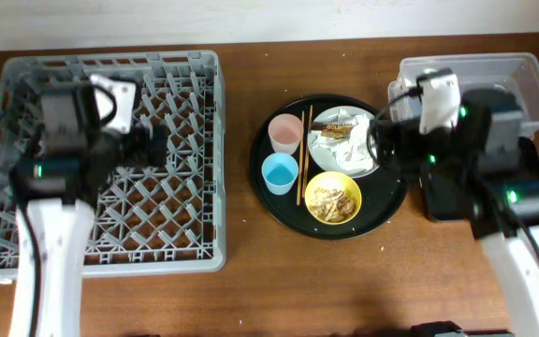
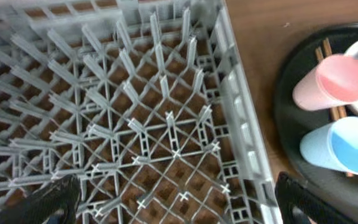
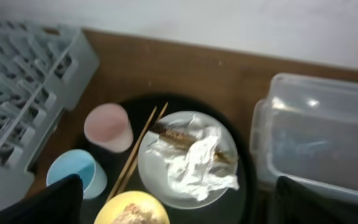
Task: Sort waste into correct bins and load items into the dishwasher rack
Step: 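Tip the white plate with the right gripper, dumping tissue into the clear bin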
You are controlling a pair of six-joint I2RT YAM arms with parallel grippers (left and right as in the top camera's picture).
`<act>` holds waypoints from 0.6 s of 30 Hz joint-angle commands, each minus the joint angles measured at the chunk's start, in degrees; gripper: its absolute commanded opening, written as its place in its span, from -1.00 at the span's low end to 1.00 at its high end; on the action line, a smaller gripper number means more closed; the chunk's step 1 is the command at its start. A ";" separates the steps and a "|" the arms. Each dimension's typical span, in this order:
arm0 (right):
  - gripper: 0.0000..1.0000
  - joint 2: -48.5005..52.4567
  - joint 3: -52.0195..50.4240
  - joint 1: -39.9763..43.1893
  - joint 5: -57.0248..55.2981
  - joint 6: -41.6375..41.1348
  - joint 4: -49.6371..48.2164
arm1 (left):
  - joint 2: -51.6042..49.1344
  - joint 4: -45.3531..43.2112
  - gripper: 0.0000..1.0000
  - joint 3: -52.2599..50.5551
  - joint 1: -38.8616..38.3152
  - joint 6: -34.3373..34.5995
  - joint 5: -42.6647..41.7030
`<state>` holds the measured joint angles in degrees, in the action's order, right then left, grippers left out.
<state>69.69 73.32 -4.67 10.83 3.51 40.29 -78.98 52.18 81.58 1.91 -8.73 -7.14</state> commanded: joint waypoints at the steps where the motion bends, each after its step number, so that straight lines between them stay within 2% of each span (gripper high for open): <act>1: 0.97 4.31 1.92 0.24 5.84 0.33 0.42 | -6.19 1.51 0.98 2.64 0.24 0.50 -0.61; 5: 0.97 9.90 1.90 0.24 11.45 -1.55 -2.67 | -9.20 0.74 0.98 2.64 0.24 0.13 -0.57; 7: 0.98 13.66 1.90 0.20 10.34 -12.70 -7.23 | -9.18 -1.14 0.98 2.64 0.24 0.09 -0.57; 9: 0.95 18.45 1.90 -0.02 -0.74 -31.76 -8.63 | -9.20 -2.49 0.98 2.64 0.24 0.11 -0.59; 11: 0.89 23.67 1.90 -3.52 -16.85 -46.05 -8.17 | -9.20 -2.38 0.98 2.62 0.24 0.13 -0.59; 14: 0.97 30.91 1.92 -10.62 -29.70 -54.31 -8.28 | -9.20 -1.77 0.99 2.62 0.24 0.15 -0.59; 18: 0.96 38.01 1.92 -11.82 -28.83 -58.29 -11.52 | -9.20 -1.16 0.98 2.62 0.24 0.13 -0.59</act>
<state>104.92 74.24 -16.56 -14.59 -49.95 30.35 -87.81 50.41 83.15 1.91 -8.73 -7.11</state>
